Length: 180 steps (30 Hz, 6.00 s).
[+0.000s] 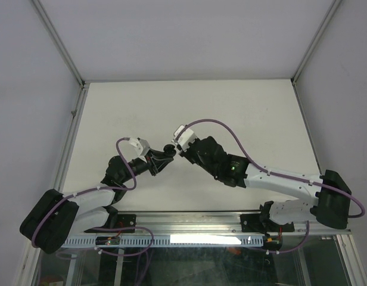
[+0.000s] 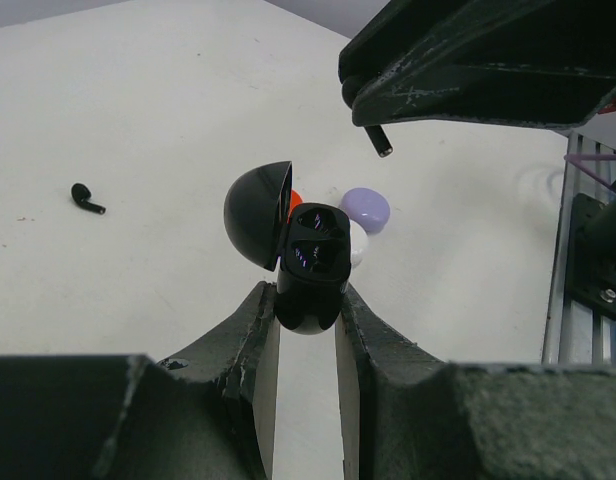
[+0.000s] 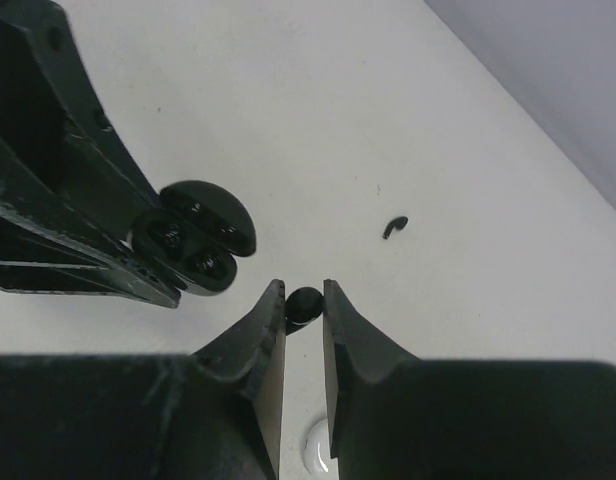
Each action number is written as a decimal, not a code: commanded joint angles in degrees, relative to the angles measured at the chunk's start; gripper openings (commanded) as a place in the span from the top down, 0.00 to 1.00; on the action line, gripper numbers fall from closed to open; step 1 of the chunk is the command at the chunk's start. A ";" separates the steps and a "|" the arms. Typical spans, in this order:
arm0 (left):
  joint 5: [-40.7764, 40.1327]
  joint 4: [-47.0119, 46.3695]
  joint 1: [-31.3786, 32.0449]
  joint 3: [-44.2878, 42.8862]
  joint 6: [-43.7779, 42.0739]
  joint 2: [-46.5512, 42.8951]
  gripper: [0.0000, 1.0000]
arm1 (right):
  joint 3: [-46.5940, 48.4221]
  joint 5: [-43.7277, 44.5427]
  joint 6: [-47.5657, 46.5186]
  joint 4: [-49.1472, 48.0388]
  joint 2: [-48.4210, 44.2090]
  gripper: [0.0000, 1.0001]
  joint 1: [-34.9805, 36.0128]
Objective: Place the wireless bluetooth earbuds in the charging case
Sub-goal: Pick up the earbud from the center of the board, then place the earbud in the charging case, then pick up the earbud from the center of the board.
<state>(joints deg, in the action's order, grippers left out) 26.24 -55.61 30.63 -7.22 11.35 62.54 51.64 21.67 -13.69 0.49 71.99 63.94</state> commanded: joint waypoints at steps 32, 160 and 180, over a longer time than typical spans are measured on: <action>4.88 -7.22 -0.41 -1.04 6.50 2.58 1.00 | -6.64 1.39 -15.13 -28.29 5.36 0.84 7.59; 9.87 -13.20 -0.44 0.80 4.58 2.14 1.00 | -2.33 -16.22 6.89 -9.36 -3.53 0.25 -1.49; 10.09 -13.38 -0.49 0.72 4.49 2.67 1.00 | 1.09 -13.16 10.20 -9.30 -1.35 0.15 -1.54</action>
<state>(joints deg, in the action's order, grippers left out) 34.92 -64.79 30.63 -6.59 17.02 65.17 49.08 5.89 -5.37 -5.23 69.38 62.59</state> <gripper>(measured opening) 0.242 0.842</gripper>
